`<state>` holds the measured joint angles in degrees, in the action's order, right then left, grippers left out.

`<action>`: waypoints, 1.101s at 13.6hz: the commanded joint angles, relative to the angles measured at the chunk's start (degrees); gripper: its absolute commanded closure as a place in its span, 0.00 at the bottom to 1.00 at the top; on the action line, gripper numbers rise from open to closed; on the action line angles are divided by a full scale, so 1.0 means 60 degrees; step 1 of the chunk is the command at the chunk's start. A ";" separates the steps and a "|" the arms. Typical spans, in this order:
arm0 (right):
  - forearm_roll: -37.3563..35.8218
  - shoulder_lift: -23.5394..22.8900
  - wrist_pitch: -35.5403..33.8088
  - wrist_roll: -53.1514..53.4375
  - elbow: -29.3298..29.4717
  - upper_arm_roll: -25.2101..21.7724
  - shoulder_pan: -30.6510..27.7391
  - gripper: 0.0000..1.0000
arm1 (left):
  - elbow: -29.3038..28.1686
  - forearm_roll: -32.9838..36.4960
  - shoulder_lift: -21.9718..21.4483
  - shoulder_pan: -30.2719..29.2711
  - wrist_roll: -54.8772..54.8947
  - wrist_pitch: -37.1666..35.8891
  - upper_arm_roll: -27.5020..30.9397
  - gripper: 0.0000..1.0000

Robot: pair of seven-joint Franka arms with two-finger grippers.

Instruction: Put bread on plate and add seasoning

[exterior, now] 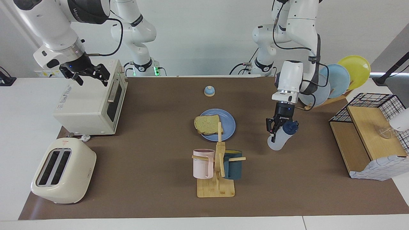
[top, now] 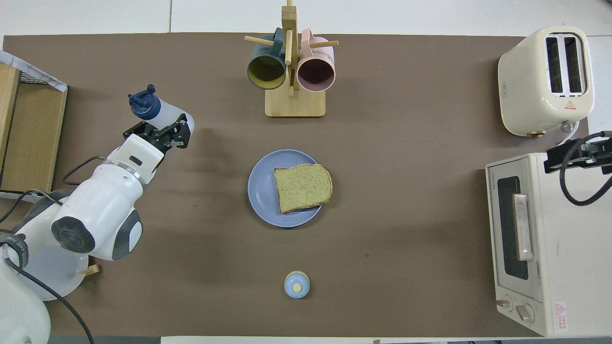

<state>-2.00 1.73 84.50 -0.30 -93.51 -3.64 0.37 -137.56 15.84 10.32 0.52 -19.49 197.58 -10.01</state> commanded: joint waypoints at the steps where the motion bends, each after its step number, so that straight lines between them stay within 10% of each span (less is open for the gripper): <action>1: -0.0092 0.0180 -0.0035 -0.0272 -0.0205 -0.0008 -0.0018 0.00 | -0.0101 -0.0033 0.0330 -0.0057 0.0712 0.0512 0.0013 1.00; 15: -0.0092 0.0180 -0.0035 -0.0272 -0.0205 -0.0023 -0.0018 0.00 | -0.0087 -0.0033 0.1034 -0.0072 0.1696 0.0512 0.0027 1.00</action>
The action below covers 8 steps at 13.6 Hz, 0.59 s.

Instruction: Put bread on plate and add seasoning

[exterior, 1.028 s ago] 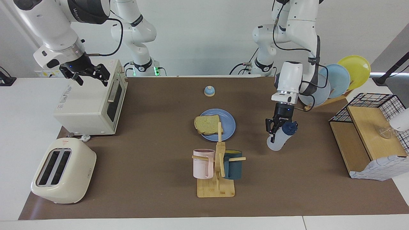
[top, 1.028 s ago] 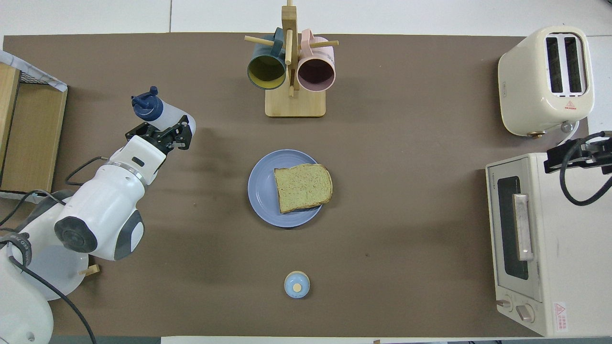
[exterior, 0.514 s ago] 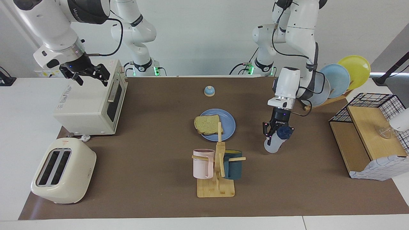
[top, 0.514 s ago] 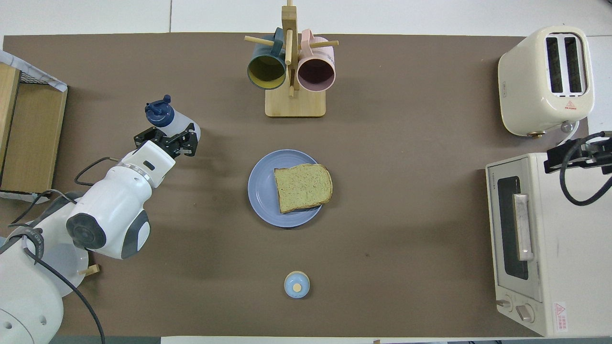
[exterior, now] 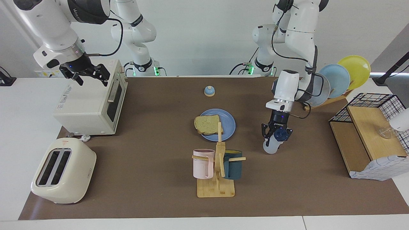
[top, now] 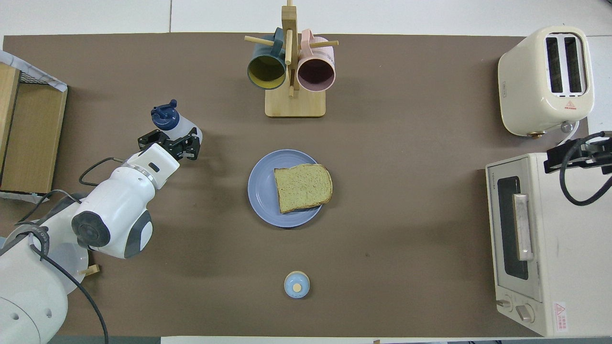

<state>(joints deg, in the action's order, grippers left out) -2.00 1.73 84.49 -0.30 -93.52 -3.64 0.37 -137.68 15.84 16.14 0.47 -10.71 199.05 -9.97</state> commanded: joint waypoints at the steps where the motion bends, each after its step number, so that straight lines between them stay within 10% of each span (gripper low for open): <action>1: -0.0092 0.0180 -0.0034 -0.0272 -0.0189 -0.0023 -0.0017 0.00 | -0.0066 -0.0033 0.0092 -0.0064 0.0291 0.0267 0.0021 1.00; 5: -0.0092 0.0180 -0.0034 -0.0272 -0.0204 -0.0023 -0.0032 0.00 | -0.0037 -0.0033 0.0253 -0.0064 0.0291 0.0267 0.0021 1.00; 8: -0.0092 0.0180 -0.0034 -0.0272 -0.0204 -0.0023 -0.0017 0.00 | -0.0052 -0.0033 0.0254 -0.0079 0.0291 0.0267 0.0021 0.75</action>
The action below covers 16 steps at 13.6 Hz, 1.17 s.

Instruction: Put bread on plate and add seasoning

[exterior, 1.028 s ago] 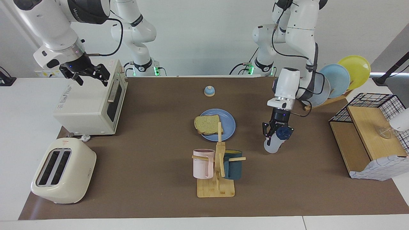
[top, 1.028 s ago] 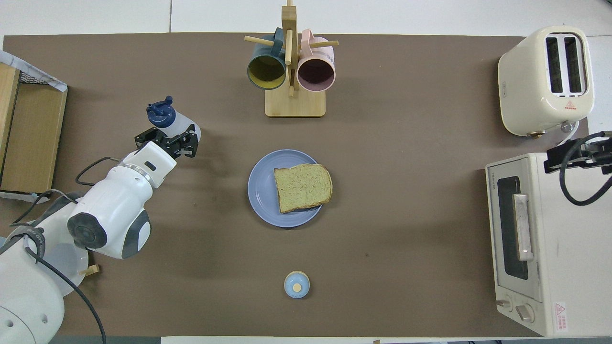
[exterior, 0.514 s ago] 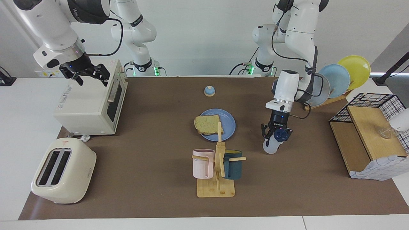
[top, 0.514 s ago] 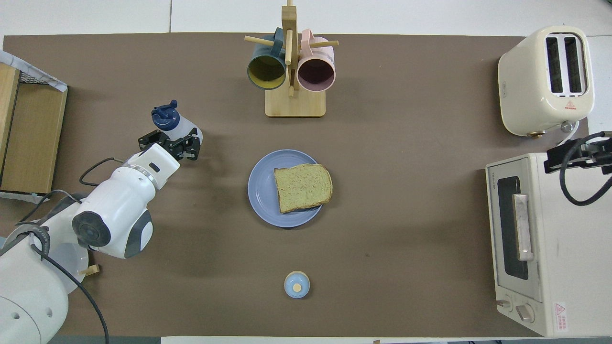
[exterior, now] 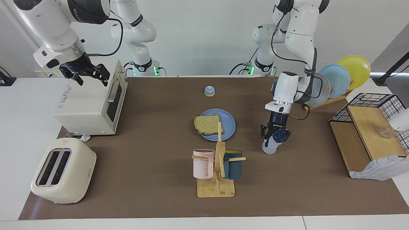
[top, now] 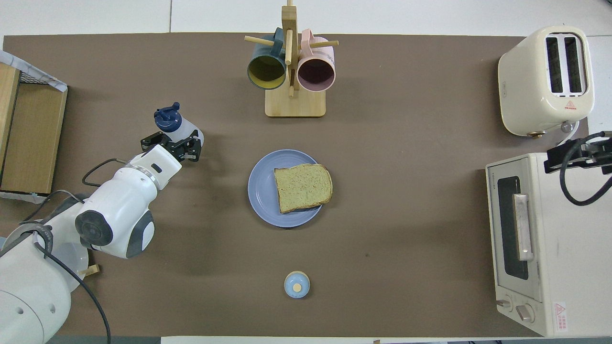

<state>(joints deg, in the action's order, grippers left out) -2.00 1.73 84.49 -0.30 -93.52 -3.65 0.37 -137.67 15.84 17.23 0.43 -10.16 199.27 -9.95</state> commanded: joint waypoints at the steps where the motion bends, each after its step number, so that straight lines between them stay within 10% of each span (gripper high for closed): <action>1: -0.0092 0.0180 -0.0034 -0.0272 -0.0189 -0.0022 -0.0017 0.00 | -0.0053 -0.0033 0.0073 -0.0101 0.0199 0.0231 0.0018 0.51; 3: -0.0092 0.0180 -0.0034 -0.0272 -0.0203 -0.0022 -0.0046 0.00 | -0.0067 -0.0018 0.0073 -0.0145 0.0199 0.0231 0.0018 0.00; 16: -0.0091 0.0062 0.0874 -0.0214 -0.0145 -0.0051 -0.0046 0.00 | -0.0725 -0.0018 -0.0322 -0.0145 0.0170 0.0245 0.0003 0.00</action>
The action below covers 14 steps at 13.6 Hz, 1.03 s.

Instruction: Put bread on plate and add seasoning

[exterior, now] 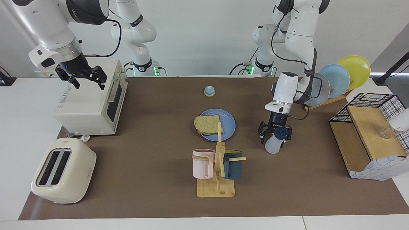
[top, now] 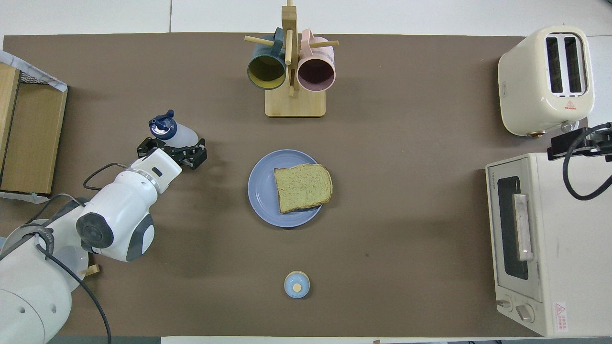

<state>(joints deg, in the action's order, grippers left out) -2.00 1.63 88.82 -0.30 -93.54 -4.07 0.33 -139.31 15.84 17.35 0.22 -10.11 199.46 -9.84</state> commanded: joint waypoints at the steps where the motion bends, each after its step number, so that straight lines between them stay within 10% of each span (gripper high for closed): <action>1: -0.0077 0.0094 0.0152 -0.0228 -0.0142 0.0019 -0.0026 0.00 | -0.0614 -0.0018 -0.0474 -0.0096 0.0147 0.0214 -0.0016 0.00; 14: -0.0077 0.0138 -0.0009 -0.0243 -0.0186 0.0063 -0.0026 0.00 | -0.2798 -0.0018 -0.2877 0.0472 -0.0481 0.0200 -0.0045 0.00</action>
<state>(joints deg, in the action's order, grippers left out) -2.00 1.63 88.74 -0.31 -93.67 -3.80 0.40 -153.17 15.86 3.44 0.64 -10.76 200.26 -10.19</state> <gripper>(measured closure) 0.000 0.000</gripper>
